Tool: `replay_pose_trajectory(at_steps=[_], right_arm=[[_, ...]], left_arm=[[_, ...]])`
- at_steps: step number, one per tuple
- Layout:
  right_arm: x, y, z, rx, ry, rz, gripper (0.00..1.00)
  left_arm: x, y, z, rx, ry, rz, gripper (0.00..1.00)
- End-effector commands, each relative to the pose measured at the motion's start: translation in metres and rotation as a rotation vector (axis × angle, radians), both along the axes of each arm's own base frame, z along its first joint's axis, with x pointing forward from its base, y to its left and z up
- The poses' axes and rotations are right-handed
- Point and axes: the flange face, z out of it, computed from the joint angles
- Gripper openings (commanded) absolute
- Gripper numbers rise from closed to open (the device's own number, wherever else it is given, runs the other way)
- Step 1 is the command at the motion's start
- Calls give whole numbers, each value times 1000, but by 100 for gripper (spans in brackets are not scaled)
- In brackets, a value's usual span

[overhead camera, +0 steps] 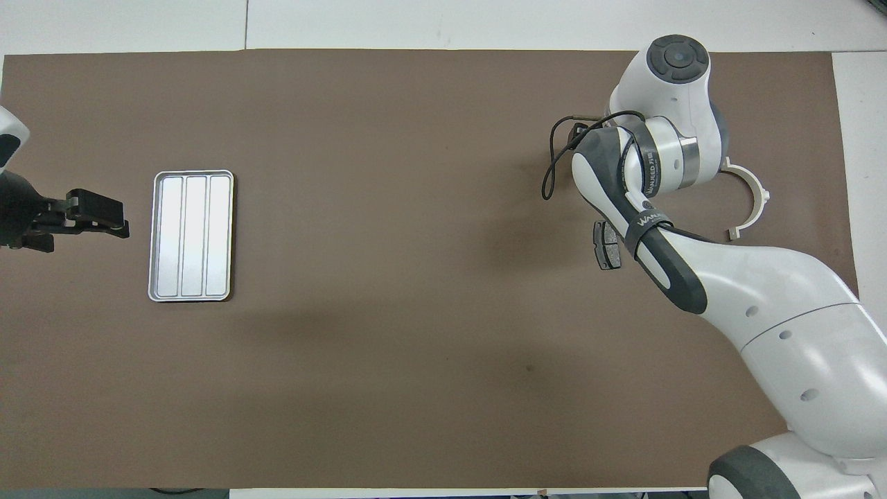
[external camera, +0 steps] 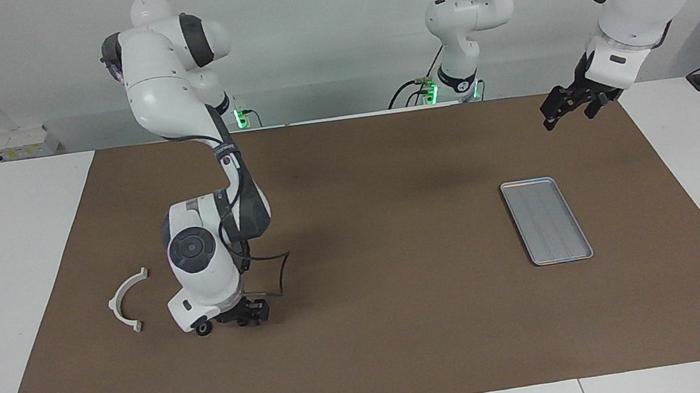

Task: Pick bearing gear from pile to tray
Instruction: 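Grasp the small dark ring with the right gripper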

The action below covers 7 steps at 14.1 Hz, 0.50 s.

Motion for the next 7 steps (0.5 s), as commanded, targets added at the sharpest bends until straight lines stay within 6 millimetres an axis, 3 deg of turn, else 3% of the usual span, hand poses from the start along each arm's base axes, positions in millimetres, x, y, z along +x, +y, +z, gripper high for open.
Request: replay_pose_trajectory(at_steps=[1,3,7], right_arm=[[5,8,-2,1,-29,-25,76],[7,9,0,12,-50,-28,68],[9,4,0,16,-62,-35,40]], left_arm=[[-2,1,1,12,8,-3,100],[-2,1,1,12,8,-3,100],[-2,1,1,12,8,-1,100]])
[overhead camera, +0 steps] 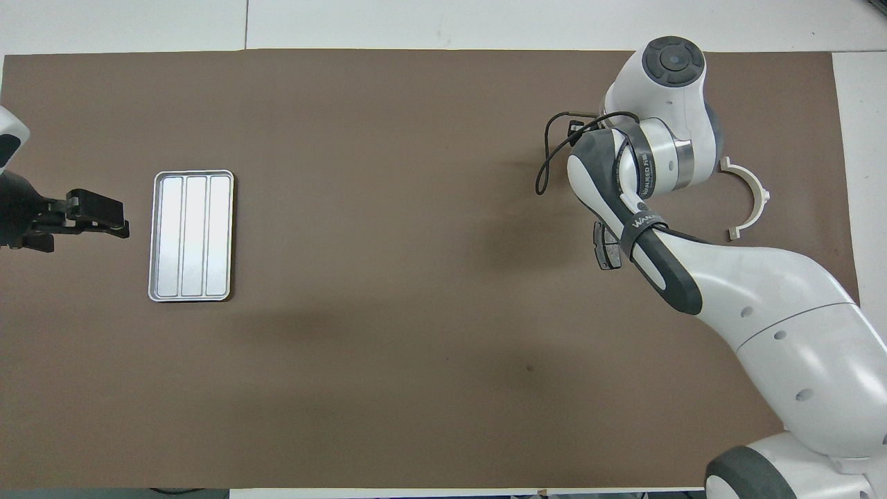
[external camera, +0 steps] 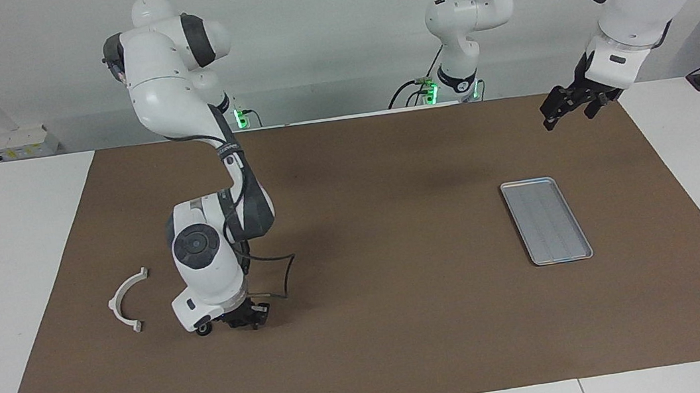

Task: Pick bearing gear from pile to tray
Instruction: 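Carry the ring to the table center and release it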

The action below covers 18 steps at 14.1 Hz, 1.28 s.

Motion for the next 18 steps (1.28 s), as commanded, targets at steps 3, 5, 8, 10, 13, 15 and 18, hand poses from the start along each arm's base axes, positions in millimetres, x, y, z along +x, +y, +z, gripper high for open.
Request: replay_pose_trajectory(at_steps=[3,5,8,10,13,15,18], right_arm=[[2,-4,-6,11,-8,-45,27],[0,-4,-10,9,-1,-56,15],[0,-6,-10,8,4,-55,0],[-1,-9,-4,-2,16,-45,0],[-6,-4,38,-24,86,-30,0],[-20,15,94,-21,151,-2,0],[-58,74,177,44,173,-31,0]], left_arm=[[-2,1,1,12,8,-3,100],[-2,1,1,12,8,-3,100],[-2,1,1,12,8,-1,100],[-2,1,1,12,8,-3,100],[-2,1,1,12,8,-3,100],[-2,1,1,12,8,-3,100],[-2,1,1,12,8,-3,100]])
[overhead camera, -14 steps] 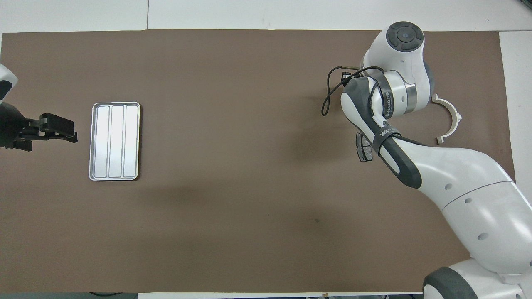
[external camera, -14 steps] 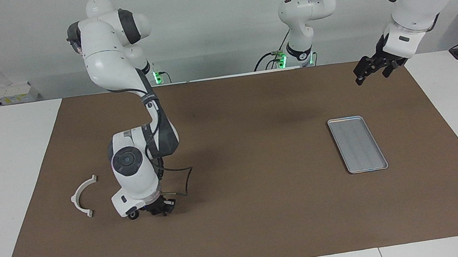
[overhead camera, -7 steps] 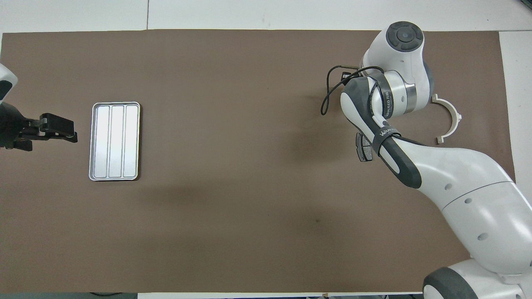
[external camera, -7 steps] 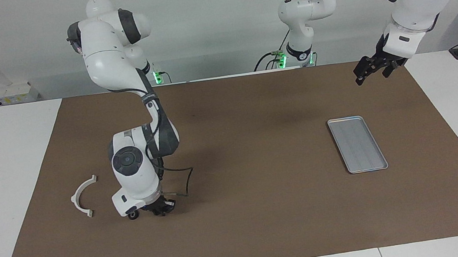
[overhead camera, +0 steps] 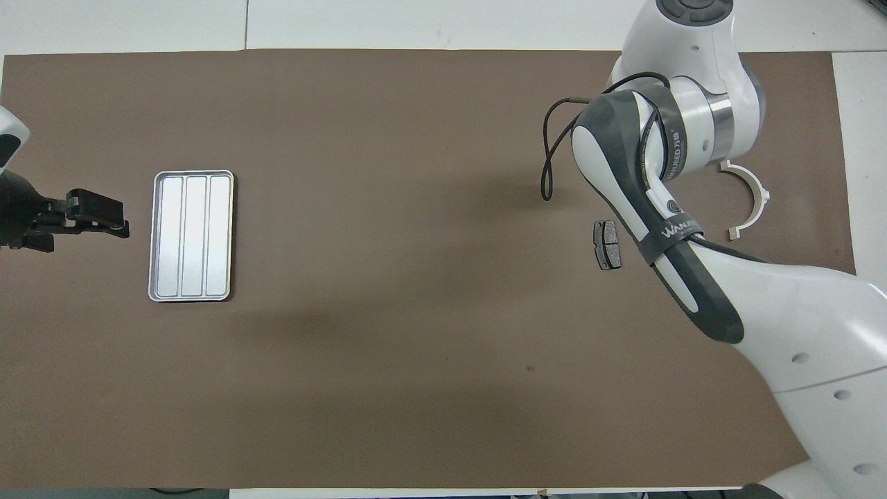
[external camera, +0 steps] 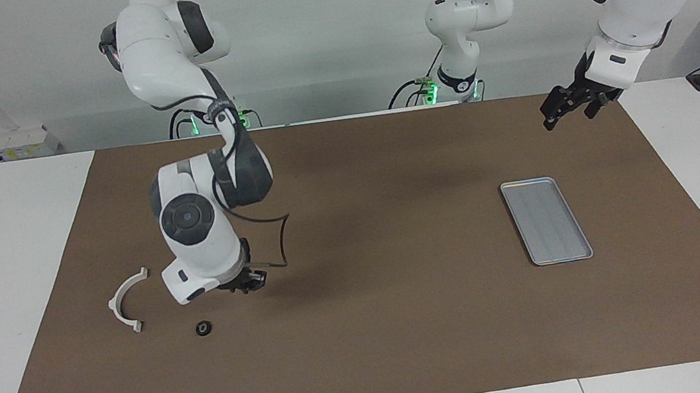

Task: Pick bearing gear from pile to tray
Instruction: 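Carry the ring to the table center and release it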

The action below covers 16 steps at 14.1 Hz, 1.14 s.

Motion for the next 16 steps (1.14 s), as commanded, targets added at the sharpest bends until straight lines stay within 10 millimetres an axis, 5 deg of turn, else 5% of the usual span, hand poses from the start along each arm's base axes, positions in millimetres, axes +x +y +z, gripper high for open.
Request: replay_pose_trajectory(at_steps=[1,3,6,8,10,16], right_arm=[[-38,63,56,41,11,-77,0],[-73,151,85,39,-43,-257,0],[-107,243,77,123,-96,-412,0],[-122,278,29,119,-107,-418,0],[-141,332,-48,44,-159,-401,0],[-143,347,-137,35,-218,-382,0]], left_arm=[[-2,1,1,12,8,-3,100],[-2,1,1,12,8,-3,100],[-2,1,1,12,8,-3,100],[-2,1,1,12,8,-3,100],[-2,1,1,12,8,-3,100],[-2,1,1,12,8,-3,100]])
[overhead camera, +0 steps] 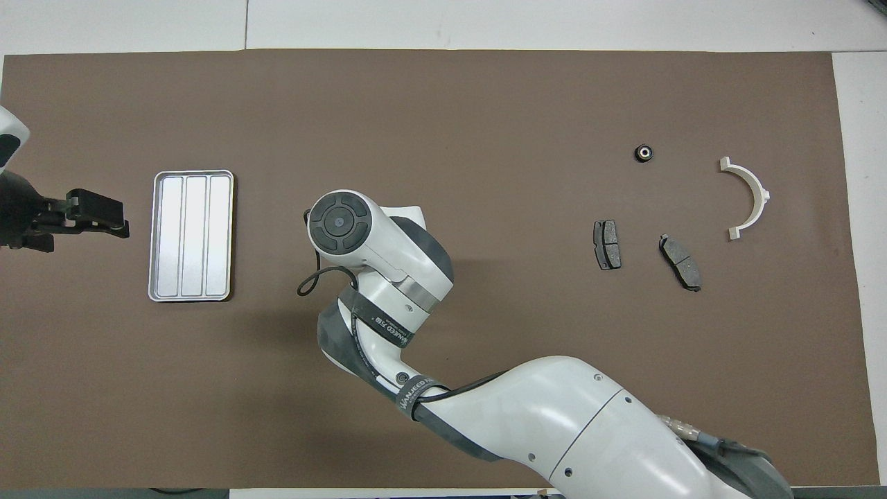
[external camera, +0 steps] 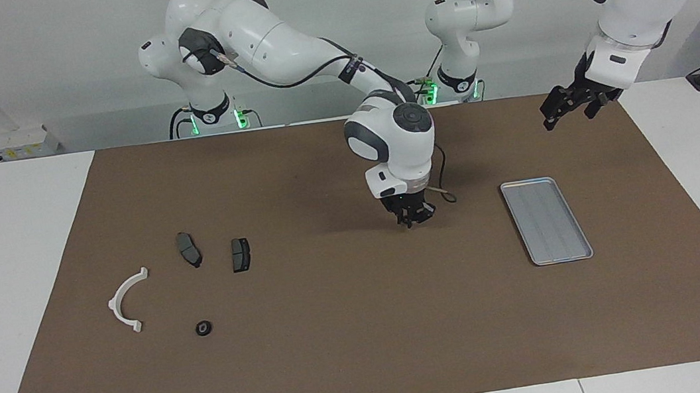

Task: Pick bearing gear from pile to tray
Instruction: 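Carry the ring to the table center and release it, then grasp the ring with the left gripper while the right gripper withdraws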

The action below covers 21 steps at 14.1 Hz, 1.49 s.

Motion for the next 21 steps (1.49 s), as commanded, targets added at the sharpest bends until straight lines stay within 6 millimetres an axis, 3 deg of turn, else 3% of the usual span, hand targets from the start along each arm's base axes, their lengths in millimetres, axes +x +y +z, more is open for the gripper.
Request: replay_pose_trajectory(at_steps=[1,5,6,7,10,12,13,14,16,18,19,20,21], right_arm=[[-8,8,-24,-27,-22,25,0],[-7,6,-24,-40,-12,20,3],[-5,2,-21,-49,-9,16,87],[3,-11,-14,-79,5,7,100],[55,-92,64,-101,43,51,100],[88,-167,114,-54,54,200,100],[104,-215,128,-56,74,302,100],[120,-267,138,-59,84,394,100],[141,-342,139,-58,94,536,100],[155,-409,125,-62,83,580,100],[159,-436,116,-63,72,592,100],[161,-461,103,-61,63,582,100],[161,-478,87,-59,51,572,100]], left_arm=[[-2,1,1,12,8,-3,100],[-2,1,1,12,8,-3,100],[-2,1,1,12,8,-3,100],[-2,1,1,12,8,-3,100],[-2,-1,1,13,4,3,100],[1,-5,1,14,-12,54,100],[1,-17,0,12,-19,76,100],[2,-43,-8,6,-16,88,100],[17,-98,-35,-14,-5,188,100],[29,-164,-73,-30,-19,256,100],[32,-190,-90,-41,-44,291,100],[34,-204,-101,-48,-52,303,100],[36,-226,-123,-38,-32,292,100]])
